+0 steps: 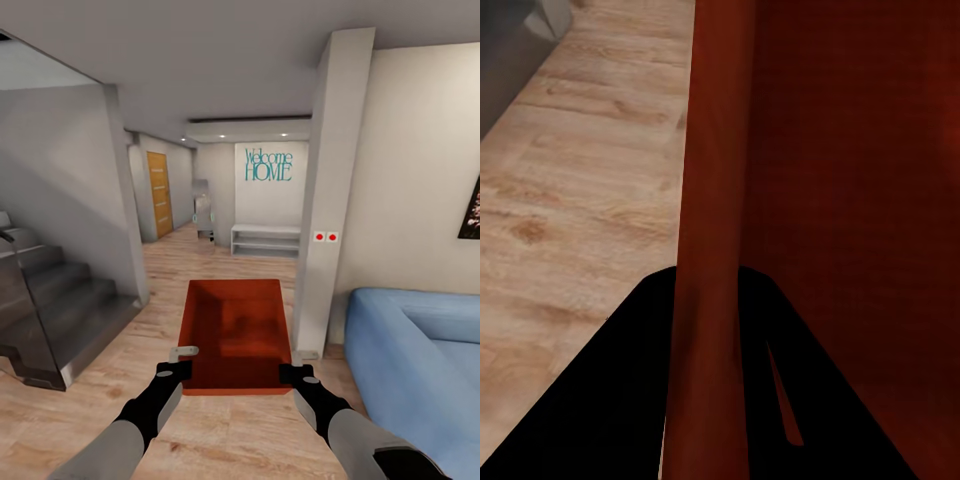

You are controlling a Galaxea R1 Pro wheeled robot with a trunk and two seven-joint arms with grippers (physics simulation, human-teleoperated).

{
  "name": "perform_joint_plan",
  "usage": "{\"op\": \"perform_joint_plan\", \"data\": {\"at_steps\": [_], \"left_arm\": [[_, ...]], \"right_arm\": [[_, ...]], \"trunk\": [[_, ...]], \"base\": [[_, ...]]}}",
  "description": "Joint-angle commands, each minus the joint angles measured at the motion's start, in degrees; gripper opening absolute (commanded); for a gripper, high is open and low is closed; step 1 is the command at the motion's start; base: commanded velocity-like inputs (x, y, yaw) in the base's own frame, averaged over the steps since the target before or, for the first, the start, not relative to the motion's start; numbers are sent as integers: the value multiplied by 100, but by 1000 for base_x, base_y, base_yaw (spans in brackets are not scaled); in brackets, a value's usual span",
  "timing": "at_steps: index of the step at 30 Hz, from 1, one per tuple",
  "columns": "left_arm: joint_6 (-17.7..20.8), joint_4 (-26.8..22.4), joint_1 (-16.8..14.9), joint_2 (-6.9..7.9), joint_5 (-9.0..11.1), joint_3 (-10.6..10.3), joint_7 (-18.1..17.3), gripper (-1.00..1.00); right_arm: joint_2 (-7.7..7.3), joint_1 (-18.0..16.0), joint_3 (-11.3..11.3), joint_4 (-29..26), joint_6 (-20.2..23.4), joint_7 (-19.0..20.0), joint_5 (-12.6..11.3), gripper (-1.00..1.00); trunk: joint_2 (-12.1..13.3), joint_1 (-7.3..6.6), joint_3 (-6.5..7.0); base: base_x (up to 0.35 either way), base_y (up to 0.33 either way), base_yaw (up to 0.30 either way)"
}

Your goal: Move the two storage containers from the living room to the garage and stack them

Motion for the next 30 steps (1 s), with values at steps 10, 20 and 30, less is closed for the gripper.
{"op": "perform_joint_plan", "data": {"at_steps": [10,20,30], "left_arm": [[43,9,2,34,48,-42,298,-100],[43,9,3,36,48,-42,298,-100],[48,9,1,40,48,-40,298,-100]], "right_arm": [[-69,-8,-87,-15,-205,-410,66,-100],[-62,-4,-85,-16,-226,-418,74,-100],[-58,-10,-75,-16,-215,-415,73,-100]], "trunk": [[-4,5,-2],[-4,5,-2],[-4,5,-2]], "base": [[324,0,0],[324,0,0],[324,2,0]]}}
